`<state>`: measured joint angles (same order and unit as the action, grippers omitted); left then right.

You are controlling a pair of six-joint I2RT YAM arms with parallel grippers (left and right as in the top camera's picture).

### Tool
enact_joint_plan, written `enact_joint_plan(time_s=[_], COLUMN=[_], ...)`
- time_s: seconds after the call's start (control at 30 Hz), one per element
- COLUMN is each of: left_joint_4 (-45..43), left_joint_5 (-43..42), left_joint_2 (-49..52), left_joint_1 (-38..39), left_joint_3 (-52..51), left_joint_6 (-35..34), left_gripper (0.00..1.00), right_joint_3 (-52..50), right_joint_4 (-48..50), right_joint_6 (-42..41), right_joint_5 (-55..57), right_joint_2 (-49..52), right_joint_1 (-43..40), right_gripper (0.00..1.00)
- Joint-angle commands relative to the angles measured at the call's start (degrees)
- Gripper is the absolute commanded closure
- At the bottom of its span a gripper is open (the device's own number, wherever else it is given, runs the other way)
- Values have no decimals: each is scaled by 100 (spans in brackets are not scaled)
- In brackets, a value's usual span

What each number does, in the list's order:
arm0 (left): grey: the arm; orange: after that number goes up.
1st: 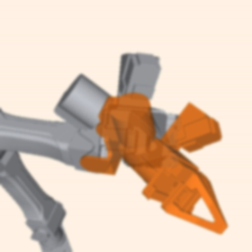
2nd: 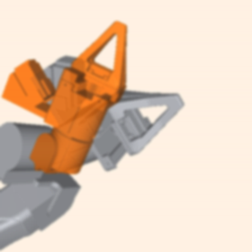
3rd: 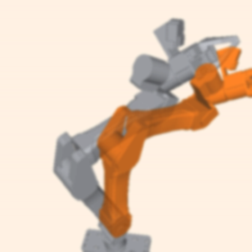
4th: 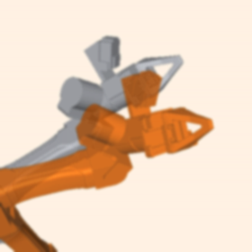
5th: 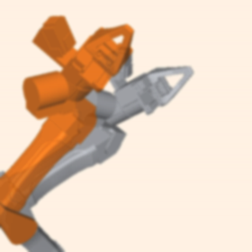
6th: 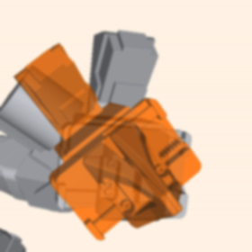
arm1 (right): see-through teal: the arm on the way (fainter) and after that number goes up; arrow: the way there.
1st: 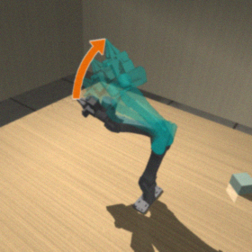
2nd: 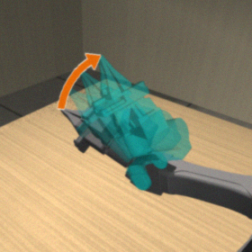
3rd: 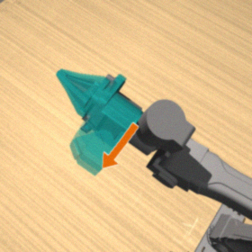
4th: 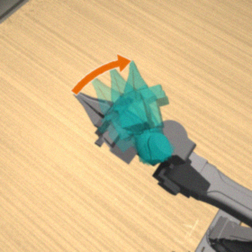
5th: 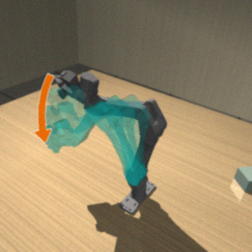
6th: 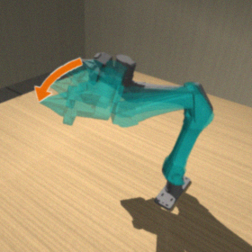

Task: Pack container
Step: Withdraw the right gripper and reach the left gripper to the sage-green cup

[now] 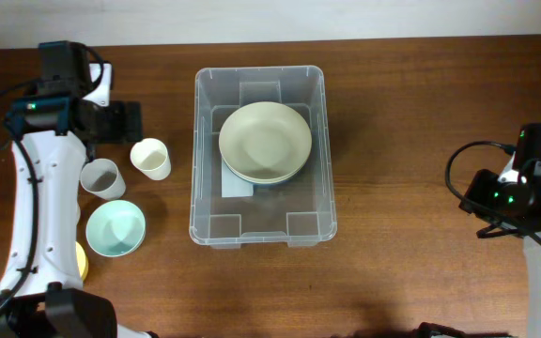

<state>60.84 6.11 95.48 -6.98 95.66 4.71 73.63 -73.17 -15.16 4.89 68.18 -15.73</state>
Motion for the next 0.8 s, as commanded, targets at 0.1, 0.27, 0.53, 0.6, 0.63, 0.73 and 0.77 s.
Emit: enact_joint_plan(time_s=[0.1, 0.27, 0.53, 0.6, 0.63, 0.73, 0.77], left_joint_4=[-369, -564, -756, -870, -955, -1189, -1204], left_joint_5=[522, 127, -151, -306, -387, -404, -402], left_joint_2=[170, 772, 2109, 2312, 2415, 2638, 2647], left_joint_1=[-1419, -2059, -2232, -2232, -2232, -2227, -2227], left_joint_3=[157, 157, 157, 157, 157, 157, 157], left_joint_6=[-999, -1115, -1110, -1110, -1110, -1113, -1113], left_gripper=[1, 0, 1, 1, 2, 16, 25], right_joint_3=[-74, -74, -74, -74, -74, -74, -74], right_joint_4=[118, 118, 118, 118, 120, 118, 118], right_joint_6=[44, 107, 140, 140, 140, 140, 140], right_joint_5=[-37, -37, -35, -35, -33, -26, -11], right_joint_2=[-22, -22, -22, -22, -22, -22, -22], right_joint_1=[-44, -44, -44, -44, -44, -44, -44], right_gripper=[47, 47, 47, 47, 47, 47, 47])
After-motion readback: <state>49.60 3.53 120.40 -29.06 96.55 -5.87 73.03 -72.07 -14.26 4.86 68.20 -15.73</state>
